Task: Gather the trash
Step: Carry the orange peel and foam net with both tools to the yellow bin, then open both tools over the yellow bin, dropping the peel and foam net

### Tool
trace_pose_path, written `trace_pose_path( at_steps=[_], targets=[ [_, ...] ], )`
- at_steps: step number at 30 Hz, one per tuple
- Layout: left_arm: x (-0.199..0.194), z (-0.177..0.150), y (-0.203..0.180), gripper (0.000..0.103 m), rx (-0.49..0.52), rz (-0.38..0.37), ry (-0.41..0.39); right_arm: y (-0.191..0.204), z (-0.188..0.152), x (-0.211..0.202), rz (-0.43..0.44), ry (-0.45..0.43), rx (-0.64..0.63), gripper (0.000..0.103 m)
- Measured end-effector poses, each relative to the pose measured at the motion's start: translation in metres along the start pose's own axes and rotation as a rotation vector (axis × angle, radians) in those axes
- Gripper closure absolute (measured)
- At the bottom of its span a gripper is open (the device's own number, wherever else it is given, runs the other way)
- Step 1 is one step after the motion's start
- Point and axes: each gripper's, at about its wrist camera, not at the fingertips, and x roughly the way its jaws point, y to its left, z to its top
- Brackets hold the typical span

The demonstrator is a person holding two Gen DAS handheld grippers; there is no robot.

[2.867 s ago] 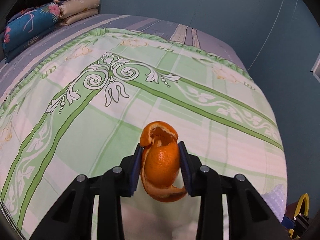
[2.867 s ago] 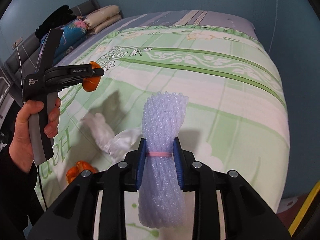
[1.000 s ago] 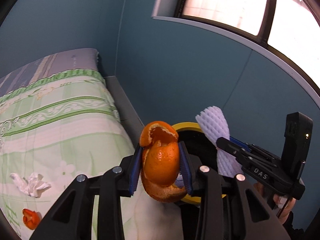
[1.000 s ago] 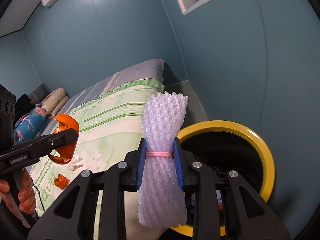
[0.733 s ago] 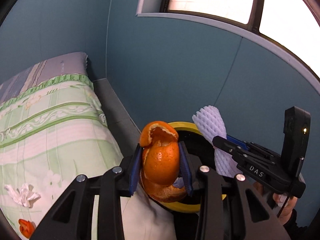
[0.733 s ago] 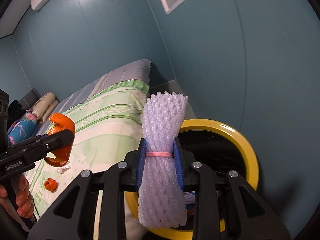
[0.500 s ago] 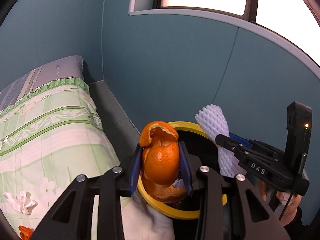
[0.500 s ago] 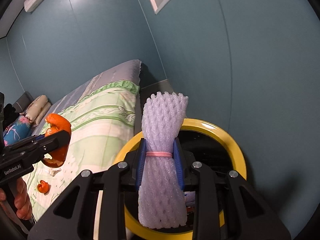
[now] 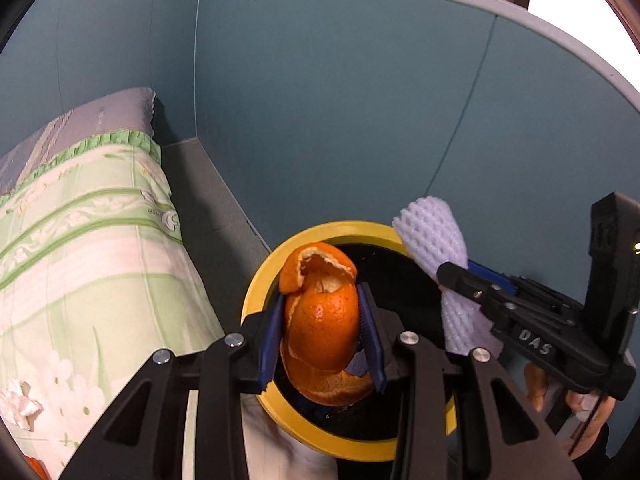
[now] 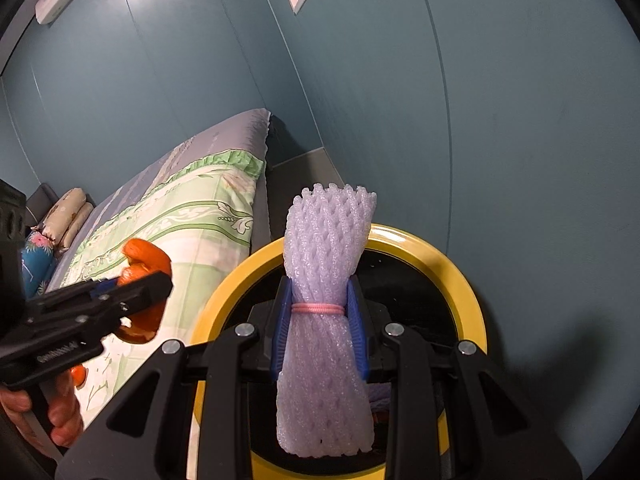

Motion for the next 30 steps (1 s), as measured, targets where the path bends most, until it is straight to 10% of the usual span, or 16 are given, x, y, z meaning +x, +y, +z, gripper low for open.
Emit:
trace_pose_path(
  at_steps=[20, 25, 30],
  targets=[
    [0.047, -0.013, 0.016, 0.068, -0.092, -0.063, 0.083, -0.012, -0.003, 0.003, -0.041, 0.024, 0.036, 0.074],
    [0.04, -0.012, 0.024, 0.032, -0.132, -0.059, 0.046, -0.019, 0.0, -0.005, -0.042, 0.007, 0.068, 0.057],
    [0.021, -0.01, 0.039, 0.021, -0.174, -0.045, -0.003, -0.023, 0.005, -0.012, -0.05, -0.016, 0.081, 0.057]
  ],
)
